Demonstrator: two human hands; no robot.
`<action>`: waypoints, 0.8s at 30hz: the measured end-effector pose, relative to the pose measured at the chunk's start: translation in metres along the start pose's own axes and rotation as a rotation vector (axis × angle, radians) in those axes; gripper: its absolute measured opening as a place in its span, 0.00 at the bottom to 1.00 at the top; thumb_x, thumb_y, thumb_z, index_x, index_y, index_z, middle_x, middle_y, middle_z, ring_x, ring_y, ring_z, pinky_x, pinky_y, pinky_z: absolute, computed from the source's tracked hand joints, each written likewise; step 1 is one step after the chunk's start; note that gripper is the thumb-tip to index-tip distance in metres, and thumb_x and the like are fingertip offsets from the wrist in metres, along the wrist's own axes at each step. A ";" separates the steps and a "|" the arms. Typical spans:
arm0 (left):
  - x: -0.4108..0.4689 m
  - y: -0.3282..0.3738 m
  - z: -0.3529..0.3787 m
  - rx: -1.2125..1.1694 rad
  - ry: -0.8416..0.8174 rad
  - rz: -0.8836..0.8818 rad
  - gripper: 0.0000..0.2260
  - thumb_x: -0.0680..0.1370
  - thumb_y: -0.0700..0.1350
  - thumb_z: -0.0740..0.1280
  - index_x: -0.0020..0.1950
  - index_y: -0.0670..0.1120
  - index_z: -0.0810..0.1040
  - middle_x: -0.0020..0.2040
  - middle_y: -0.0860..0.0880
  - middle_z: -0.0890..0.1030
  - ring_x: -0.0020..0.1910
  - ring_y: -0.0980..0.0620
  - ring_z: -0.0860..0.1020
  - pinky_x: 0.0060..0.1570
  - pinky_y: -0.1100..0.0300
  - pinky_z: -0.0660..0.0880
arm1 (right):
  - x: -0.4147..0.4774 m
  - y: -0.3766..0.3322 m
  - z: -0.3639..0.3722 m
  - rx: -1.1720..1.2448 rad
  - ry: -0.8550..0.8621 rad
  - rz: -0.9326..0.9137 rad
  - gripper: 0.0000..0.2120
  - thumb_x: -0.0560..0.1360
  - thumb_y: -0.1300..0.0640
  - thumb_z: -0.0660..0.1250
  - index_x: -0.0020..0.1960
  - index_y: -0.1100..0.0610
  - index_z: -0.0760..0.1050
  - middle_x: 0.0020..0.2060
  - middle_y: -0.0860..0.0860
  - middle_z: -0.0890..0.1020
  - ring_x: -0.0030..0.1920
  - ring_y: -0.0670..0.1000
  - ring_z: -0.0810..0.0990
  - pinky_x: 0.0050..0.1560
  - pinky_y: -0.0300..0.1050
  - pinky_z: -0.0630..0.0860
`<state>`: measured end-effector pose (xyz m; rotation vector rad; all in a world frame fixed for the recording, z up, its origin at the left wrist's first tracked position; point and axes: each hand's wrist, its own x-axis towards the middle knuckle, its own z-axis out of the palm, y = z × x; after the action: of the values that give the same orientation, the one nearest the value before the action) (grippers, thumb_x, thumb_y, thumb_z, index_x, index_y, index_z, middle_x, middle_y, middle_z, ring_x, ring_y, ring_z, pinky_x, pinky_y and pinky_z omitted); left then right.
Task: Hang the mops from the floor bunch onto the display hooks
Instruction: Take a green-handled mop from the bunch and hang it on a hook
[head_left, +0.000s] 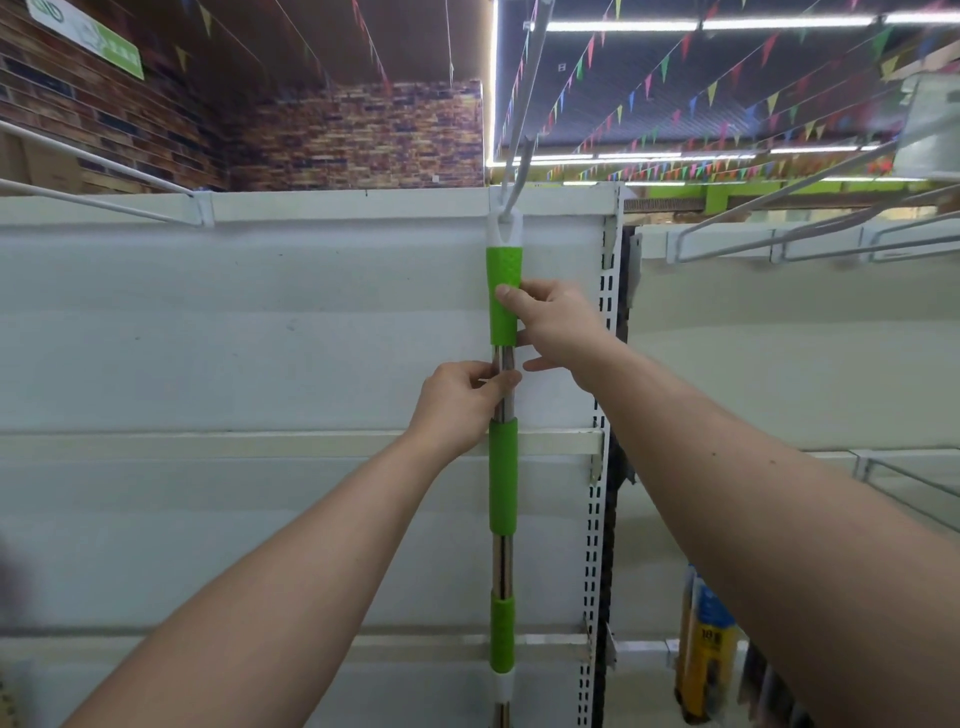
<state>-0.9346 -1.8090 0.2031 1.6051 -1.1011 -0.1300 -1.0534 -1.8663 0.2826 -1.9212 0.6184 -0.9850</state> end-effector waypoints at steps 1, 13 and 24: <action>-0.001 -0.001 0.001 -0.005 0.013 -0.002 0.10 0.78 0.56 0.70 0.45 0.51 0.85 0.41 0.49 0.85 0.46 0.45 0.84 0.49 0.48 0.83 | -0.001 0.000 0.000 -0.002 0.003 0.004 0.16 0.83 0.47 0.64 0.66 0.54 0.78 0.61 0.58 0.83 0.61 0.62 0.83 0.58 0.64 0.82; -0.052 -0.026 0.017 0.204 0.051 0.013 0.12 0.80 0.49 0.67 0.62 0.54 0.81 0.43 0.51 0.81 0.46 0.46 0.81 0.50 0.51 0.79 | -0.045 0.054 0.007 -0.149 -0.006 0.125 0.18 0.78 0.53 0.71 0.67 0.55 0.78 0.55 0.53 0.85 0.53 0.58 0.87 0.50 0.54 0.84; -0.118 -0.075 0.012 0.224 0.021 -0.233 0.20 0.79 0.50 0.69 0.71 0.52 0.73 0.55 0.51 0.80 0.55 0.48 0.79 0.54 0.56 0.75 | -0.086 0.085 0.037 -0.076 0.056 0.172 0.16 0.77 0.51 0.71 0.63 0.54 0.80 0.58 0.55 0.85 0.56 0.58 0.85 0.57 0.57 0.82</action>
<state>-0.9648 -1.7403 0.0845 1.9297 -0.9349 -0.1478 -1.0748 -1.8292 0.1642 -1.8756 0.8494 -0.9202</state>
